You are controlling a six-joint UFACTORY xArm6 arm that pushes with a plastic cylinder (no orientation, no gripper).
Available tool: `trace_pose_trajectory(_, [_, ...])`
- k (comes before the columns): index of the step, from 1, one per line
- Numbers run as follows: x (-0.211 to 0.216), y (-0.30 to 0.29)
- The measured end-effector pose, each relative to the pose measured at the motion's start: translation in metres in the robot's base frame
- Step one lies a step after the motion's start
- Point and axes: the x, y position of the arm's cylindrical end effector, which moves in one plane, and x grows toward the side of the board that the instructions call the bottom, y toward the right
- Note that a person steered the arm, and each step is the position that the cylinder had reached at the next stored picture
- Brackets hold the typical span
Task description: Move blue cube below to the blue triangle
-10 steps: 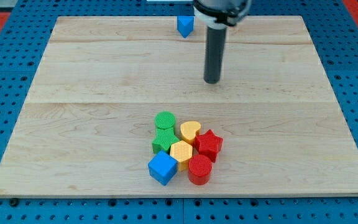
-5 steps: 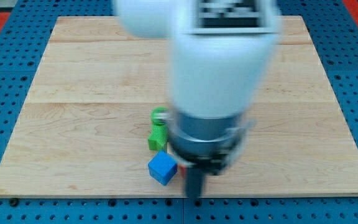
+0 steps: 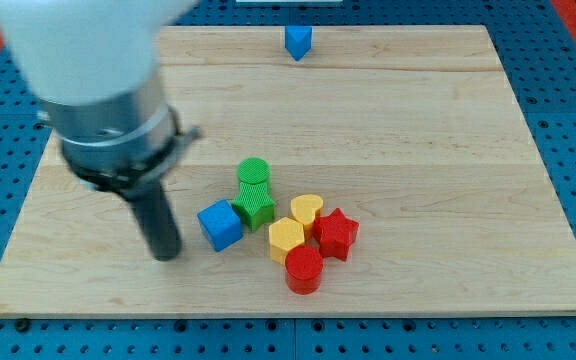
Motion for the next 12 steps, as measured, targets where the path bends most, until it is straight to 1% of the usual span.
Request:
trace_pose_trajectory(1, [0.016, 0.009])
trace_pose_trajectory(2, [0.044, 0.068])
trace_pose_trajectory(3, [0.013, 0.073])
trace_pose_trajectory(4, [-0.012, 0.052])
trace_pose_trajectory(6, [-0.039, 0.066])
trace_pose_trajectory(9, [-0.12, 0.069])
trace_pose_trajectory(11, [-0.177, 0.119])
trace_pose_trajectory(12, [-0.18, 0.147])
